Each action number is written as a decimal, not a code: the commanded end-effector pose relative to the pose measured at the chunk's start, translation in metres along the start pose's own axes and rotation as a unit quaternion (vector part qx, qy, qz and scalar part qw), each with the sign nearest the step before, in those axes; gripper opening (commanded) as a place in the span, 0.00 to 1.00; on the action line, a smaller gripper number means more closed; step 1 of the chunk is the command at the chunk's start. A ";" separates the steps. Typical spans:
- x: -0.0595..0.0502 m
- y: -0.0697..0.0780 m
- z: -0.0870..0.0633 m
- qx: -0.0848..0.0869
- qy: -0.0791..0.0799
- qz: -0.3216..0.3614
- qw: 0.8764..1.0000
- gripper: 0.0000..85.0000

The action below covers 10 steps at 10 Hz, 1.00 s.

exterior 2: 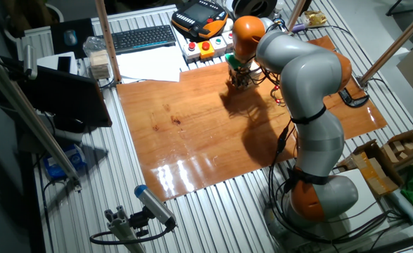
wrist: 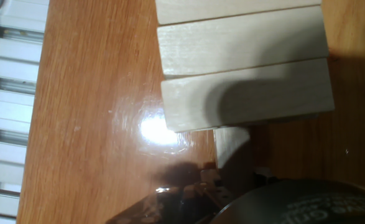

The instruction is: Play Jenga

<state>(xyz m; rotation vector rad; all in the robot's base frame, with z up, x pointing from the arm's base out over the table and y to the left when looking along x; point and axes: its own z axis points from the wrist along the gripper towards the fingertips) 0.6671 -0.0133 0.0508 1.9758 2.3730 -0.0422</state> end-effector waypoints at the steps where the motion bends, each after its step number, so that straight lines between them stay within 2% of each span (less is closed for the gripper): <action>1: 0.000 0.000 0.000 0.000 0.000 0.000 1.000 0.01; 10: 0.005 -0.001 0.000 0.000 -0.001 0.001 1.000 0.01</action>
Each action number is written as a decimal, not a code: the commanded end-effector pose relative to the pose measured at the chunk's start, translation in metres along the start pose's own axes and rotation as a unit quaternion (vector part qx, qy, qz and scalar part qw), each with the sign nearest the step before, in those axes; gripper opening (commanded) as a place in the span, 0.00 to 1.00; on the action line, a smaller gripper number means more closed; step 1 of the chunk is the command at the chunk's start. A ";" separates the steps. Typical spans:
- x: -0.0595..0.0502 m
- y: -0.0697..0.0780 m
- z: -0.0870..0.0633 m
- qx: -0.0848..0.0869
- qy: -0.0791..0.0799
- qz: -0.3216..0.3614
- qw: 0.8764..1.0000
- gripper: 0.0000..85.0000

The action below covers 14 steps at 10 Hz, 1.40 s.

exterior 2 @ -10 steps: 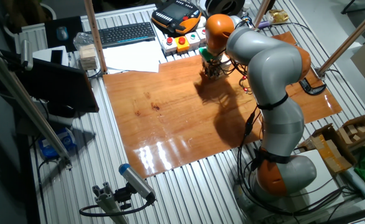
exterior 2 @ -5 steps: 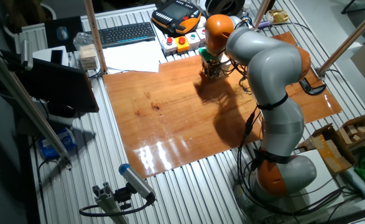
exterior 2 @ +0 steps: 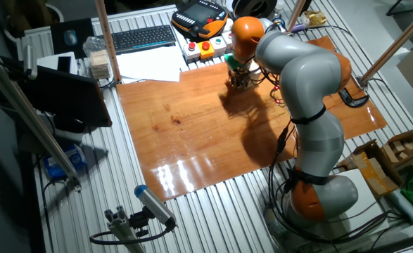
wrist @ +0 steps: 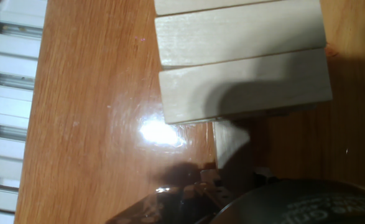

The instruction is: Play Jenga

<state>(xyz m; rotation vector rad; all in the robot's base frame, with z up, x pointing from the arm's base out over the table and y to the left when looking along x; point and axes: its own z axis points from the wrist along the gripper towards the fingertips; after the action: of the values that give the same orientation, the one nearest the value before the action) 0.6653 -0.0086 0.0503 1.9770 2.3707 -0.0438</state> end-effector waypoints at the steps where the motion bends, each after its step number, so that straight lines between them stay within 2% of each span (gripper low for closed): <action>1: 0.000 0.000 0.000 0.000 0.000 0.000 1.000 0.01; 14: 0.006 -0.002 -0.002 0.001 -0.004 0.001 1.000 0.01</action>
<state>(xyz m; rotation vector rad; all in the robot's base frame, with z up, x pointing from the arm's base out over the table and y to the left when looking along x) 0.6621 -0.0024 0.0516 1.9763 2.3662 -0.0541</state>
